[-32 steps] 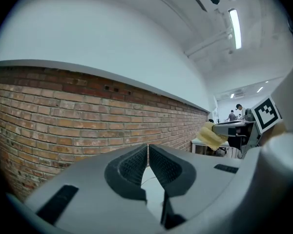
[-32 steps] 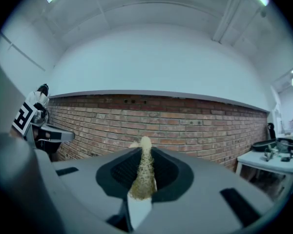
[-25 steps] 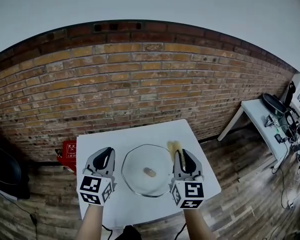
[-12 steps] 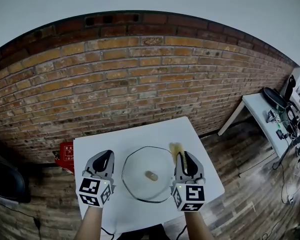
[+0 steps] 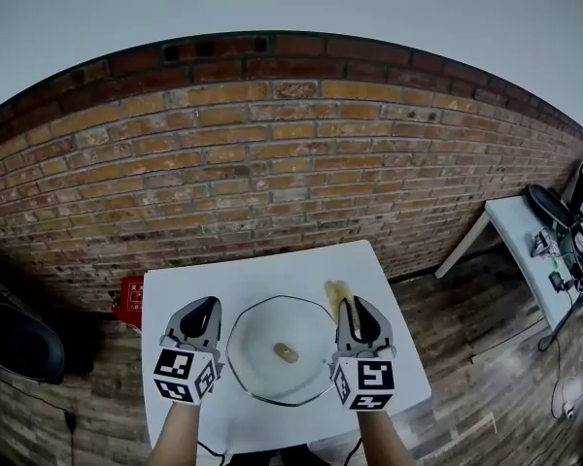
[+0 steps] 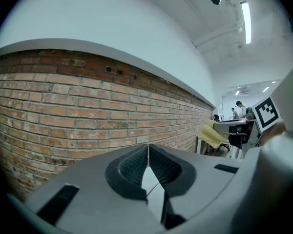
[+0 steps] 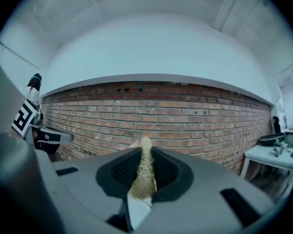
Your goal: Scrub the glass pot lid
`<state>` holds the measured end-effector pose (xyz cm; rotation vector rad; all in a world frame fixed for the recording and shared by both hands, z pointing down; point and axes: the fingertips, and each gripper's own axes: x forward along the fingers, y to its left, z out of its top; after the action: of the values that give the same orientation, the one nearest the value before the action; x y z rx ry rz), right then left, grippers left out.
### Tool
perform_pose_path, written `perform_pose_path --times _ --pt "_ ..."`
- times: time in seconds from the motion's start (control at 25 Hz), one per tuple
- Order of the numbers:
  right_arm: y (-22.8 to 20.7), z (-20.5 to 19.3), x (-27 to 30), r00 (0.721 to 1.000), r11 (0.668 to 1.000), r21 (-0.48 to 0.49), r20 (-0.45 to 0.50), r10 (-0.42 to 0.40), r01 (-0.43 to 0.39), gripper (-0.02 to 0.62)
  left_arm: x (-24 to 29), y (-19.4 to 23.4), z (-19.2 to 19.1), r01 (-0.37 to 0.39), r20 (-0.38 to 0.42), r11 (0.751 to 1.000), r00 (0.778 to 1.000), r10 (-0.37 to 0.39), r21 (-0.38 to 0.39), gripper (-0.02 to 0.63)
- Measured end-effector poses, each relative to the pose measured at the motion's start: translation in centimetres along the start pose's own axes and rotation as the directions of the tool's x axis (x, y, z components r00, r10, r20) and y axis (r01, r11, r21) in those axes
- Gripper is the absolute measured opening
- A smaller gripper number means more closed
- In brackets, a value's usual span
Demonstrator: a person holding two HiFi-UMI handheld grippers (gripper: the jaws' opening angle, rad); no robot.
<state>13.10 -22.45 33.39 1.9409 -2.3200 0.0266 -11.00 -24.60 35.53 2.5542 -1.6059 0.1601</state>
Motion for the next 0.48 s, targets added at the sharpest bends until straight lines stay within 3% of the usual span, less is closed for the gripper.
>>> perform_pose_path --times 0.48 --pt "0.9 -1.2 2.8 0.998 0.998 0.023 -0.024 0.057 -0.056 0.058 1.1 1.4 -0.9 -0.034 -0.029 0.999 0.999 0.034 -0.009 0.012"
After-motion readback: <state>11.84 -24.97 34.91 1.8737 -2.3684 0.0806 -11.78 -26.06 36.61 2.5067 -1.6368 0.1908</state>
